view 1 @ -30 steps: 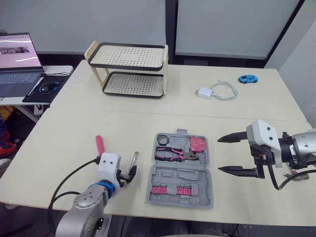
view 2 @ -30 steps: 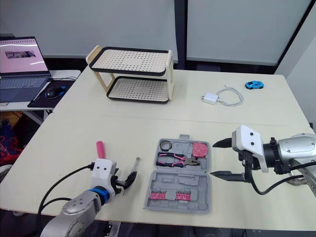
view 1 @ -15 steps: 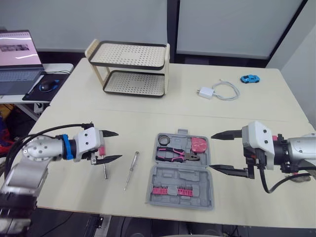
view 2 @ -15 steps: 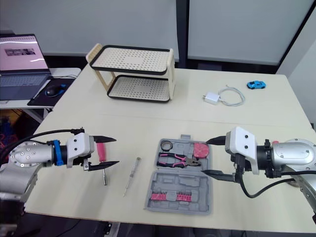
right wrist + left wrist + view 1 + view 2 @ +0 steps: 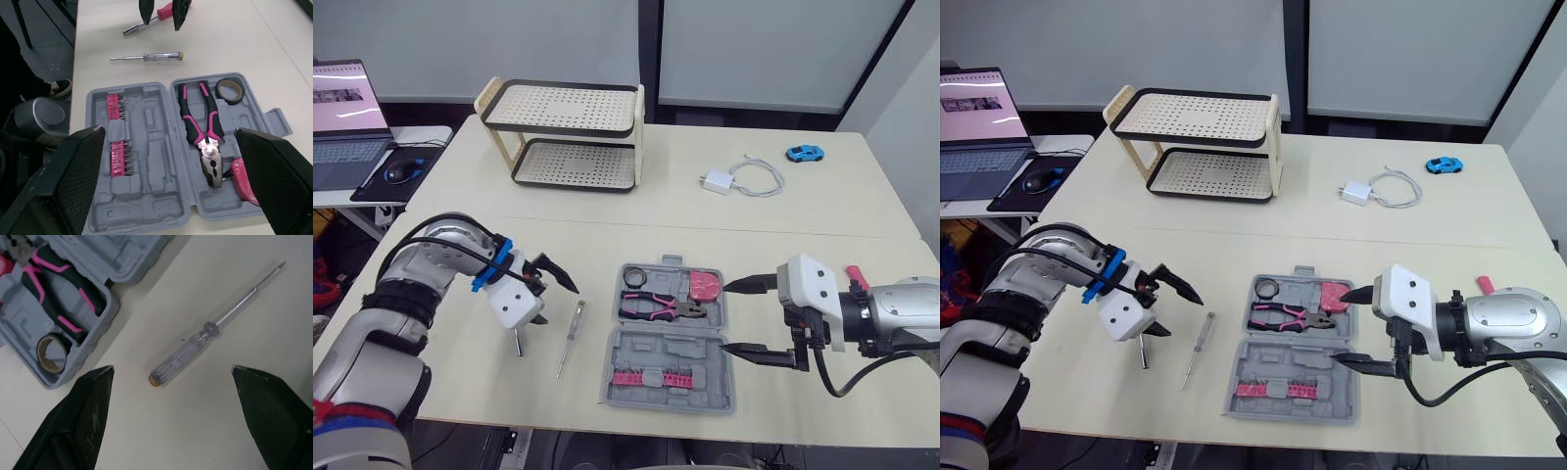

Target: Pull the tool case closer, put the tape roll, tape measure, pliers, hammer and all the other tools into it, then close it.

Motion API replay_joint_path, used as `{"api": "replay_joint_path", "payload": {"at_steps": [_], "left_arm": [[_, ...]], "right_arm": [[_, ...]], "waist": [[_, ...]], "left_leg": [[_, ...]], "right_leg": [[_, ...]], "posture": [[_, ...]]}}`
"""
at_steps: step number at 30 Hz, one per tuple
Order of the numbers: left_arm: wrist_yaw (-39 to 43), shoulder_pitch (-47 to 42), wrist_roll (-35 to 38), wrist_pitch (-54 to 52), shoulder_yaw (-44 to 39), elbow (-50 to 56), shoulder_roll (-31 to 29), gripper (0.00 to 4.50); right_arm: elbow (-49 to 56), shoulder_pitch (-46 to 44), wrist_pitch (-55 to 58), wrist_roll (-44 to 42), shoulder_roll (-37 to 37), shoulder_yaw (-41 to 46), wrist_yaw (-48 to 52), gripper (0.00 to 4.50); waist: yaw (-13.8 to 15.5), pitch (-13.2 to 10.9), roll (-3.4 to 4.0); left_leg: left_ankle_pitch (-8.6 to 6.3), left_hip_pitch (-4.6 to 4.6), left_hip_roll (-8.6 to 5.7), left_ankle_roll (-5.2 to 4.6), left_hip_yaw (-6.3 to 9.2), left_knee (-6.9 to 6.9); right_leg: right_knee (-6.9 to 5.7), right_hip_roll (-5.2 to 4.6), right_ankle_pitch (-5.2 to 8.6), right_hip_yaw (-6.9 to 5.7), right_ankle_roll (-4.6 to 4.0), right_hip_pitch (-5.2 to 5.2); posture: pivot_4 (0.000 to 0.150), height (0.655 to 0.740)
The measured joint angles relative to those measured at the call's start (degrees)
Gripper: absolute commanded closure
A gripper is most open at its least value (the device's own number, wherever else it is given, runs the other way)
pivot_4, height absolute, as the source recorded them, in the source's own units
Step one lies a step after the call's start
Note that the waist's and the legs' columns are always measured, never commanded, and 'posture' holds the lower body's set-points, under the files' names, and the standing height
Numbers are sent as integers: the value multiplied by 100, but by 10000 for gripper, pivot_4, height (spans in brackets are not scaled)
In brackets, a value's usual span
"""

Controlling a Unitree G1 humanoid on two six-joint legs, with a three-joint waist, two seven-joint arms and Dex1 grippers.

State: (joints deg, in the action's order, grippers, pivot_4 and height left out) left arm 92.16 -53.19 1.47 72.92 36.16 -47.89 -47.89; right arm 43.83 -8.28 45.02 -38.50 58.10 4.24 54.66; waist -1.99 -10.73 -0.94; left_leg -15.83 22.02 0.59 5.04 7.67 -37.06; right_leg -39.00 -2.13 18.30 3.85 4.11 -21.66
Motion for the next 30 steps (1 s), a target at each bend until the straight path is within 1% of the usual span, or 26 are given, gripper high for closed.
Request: {"api": "replay_joint_path", "payload": {"at_steps": [4, 7, 10, 12, 15, 18, 23, 28, 29, 30], "left_arm": [[2, -526, -184, 763, 847, -589, 259, 4999], [-32, -693, -416, 1172, 1193, -1024, 518, 4999], [-186, -836, -761, 1512, 1418, -1407, 760, 4999], [-434, -945, -1114, 1746, 1533, -1671, 972, 4999], [-827, -983, -1634, 1883, 1628, -1796, 1182, 4999], [-1323, -983, -2259, 1892, 1699, -1841, 1265, 10735], [-2223, -1014, -3266, 1896, 1734, -1841, 1366, 26056], [-3295, -1192, -4412, 1931, 1744, -1799, 1401, 42539], [-3513, -1229, -4620, 1956, 1744, -1790, 1410, 44744], [-3807, -1281, -4900, 1979, 1744, -1774, 1425, 44744]], "right_arm": [[72, -128, 254, -159, -1, -113, -115, 0], [109, -172, 389, -296, -4, -116, -206, 0], [128, -187, 493, -362, -10, -120, -270, 0], [163, -190, 564, -409, -10, -119, -337, 0], [237, -202, 638, -558, -12, -119, -394, 0], [273, -300, 725, -674, -25, -123, -479, 0], [313, -457, 820, -854, -42, -188, -520, 0], [312, -575, 844, -994, -41, -229, -607, 0], [312, -575, 853, -1004, -40, -229, -615, 0], [312, -576, 869, -1009, -38, -229, -625, 0]], "waist": [[-24, 0, 0], [-35, -2, -3], [-37, -3, -6], [-36, -4, -7], [-37, -4, -7], [-70, -4, -8], [-87, -3, -9], [-86, -3, -10], [-81, -3, -11], [-68, -2, -11]], "left_leg": [[0, 0, 0, -1, 0, 0], [0, 1, 0, -1, 1, 0], [1, 1, -1, -1, 2, -1], [1, 1, -1, -2, 3, -2], [1, 1, -1, -2, 3, -2], [1, 0, -1, -3, 4, -2], [3, 1, -2, -4, 6, -3], [3, -8, -4, -5, 7, -4], [3, -9, -4, -5, 8, -5], [4, -12, -5, -6, 8, -6]], "right_leg": [[0, 1, 0, 1, 0, -1], [1, 1, 0, 0, 1, 0], [1, 1, 0, 0, 1, 0], [0, 1, 0, 0, 1, 1], [1, 1, 0, 0, 1, 1], [-2, 2, 0, 0, 1, 1], [-3, 2, -1, -1, 2, 3], [-2, 0, -2, -1, 5, 15], [-2, 0, -2, -2, 5, 18], [-2, 0, -2, -3, 6, 21]], "posture": [[1500, 7350], [1500, 7350], [1500, 7350], [1500, 7350], [1500, 7350], [1500, 7350], [1500, 7350], [1500, 7350], [1500, 7350], [1500, 7350]]}}
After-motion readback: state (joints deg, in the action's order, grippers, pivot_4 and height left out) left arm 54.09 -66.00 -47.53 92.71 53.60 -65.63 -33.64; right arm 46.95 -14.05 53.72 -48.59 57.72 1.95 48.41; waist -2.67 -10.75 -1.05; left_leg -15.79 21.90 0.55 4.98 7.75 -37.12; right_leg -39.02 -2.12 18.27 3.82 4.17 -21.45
